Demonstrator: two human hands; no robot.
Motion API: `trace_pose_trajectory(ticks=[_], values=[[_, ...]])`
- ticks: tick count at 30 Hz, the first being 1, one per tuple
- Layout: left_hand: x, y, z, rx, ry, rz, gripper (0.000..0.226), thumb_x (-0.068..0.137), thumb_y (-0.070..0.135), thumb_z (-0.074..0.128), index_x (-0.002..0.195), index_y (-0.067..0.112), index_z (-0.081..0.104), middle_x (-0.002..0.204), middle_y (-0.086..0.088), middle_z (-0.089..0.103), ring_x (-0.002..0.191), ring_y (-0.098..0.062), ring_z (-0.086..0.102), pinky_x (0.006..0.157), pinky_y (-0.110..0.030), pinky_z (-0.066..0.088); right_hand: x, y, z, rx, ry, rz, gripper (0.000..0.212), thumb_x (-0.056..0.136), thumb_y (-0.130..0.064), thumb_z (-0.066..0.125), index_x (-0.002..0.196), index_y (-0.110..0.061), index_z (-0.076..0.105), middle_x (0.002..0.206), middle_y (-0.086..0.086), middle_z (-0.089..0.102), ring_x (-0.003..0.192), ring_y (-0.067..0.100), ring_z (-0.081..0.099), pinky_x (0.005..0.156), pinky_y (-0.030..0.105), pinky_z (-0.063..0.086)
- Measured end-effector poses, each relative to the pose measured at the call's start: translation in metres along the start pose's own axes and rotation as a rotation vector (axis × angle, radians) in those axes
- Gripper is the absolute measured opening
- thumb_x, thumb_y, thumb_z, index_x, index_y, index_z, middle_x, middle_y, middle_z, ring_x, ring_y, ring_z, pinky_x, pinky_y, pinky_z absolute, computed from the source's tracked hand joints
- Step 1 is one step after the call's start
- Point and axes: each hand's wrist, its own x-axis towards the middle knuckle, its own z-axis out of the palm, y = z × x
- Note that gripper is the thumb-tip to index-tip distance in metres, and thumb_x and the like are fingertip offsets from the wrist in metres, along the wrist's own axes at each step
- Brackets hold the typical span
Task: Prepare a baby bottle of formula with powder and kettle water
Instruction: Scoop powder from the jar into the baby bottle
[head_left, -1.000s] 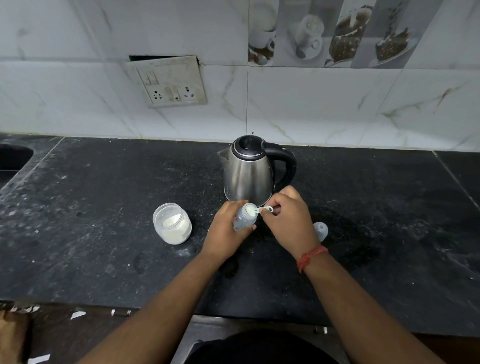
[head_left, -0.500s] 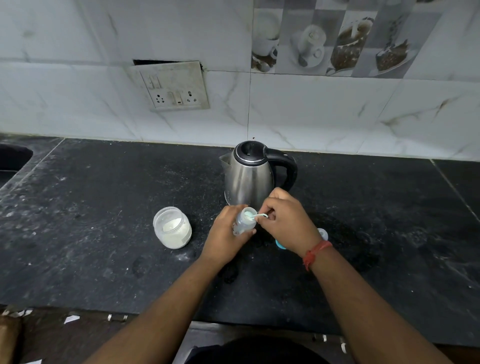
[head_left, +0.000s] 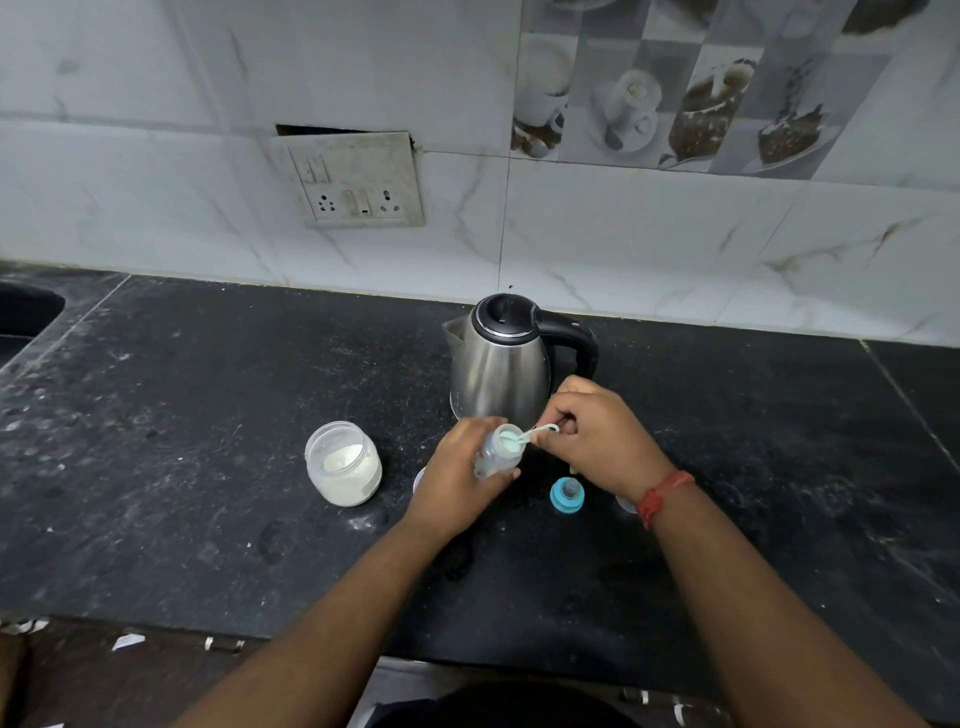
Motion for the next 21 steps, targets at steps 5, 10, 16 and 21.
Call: trace_pose_trajectory(ticks=[5,10,16,21], values=[[0.002,-0.001,-0.002,-0.001,-0.001,-0.009,0.054,0.079,0.026,0.086,0.126,0.030,0.061,0.117,0.017,0.058,0.111,-0.005,0.058,0.095,-0.033,0.051,-0.002,-0.003,0.007,0.005,0.019,0.000,0.016,0.084,-0.017,0.079,0.073,-0.013,0.068,0.088,-0.006,0.053,0.060,0.002,0.052,0.061,0.017,0.043],[0.004,-0.002,-0.004,-0.003,-0.009,-0.004,0.053,0.079,0.027,0.086,0.124,0.033,0.060,0.116,0.021,0.056,0.111,-0.005,0.058,0.095,-0.033,0.051,-0.005,-0.002,0.010,0.065,0.074,0.019,0.016,0.083,-0.013,0.079,0.072,-0.012,0.068,0.084,-0.007,0.052,0.062,0.004,0.053,0.061,0.012,0.040],[0.006,-0.003,-0.002,-0.031,-0.023,-0.029,0.054,0.081,0.027,0.085,0.128,0.030,0.059,0.121,0.018,0.058,0.116,-0.002,0.056,0.099,-0.026,0.048,-0.010,-0.003,0.011,0.234,0.164,0.119,0.017,0.083,-0.008,0.079,0.072,-0.004,0.067,0.083,0.001,0.055,0.052,0.007,0.053,0.044,0.023,0.049],[0.007,-0.007,0.003,-0.073,-0.031,-0.071,0.053,0.082,0.023,0.084,0.128,0.028,0.059,0.120,0.016,0.061,0.115,-0.003,0.058,0.097,-0.023,0.047,-0.020,0.004,0.019,0.404,0.244,0.217,0.017,0.085,-0.005,0.077,0.072,-0.005,0.066,0.083,0.006,0.055,0.054,0.024,0.059,0.046,0.034,0.055]])
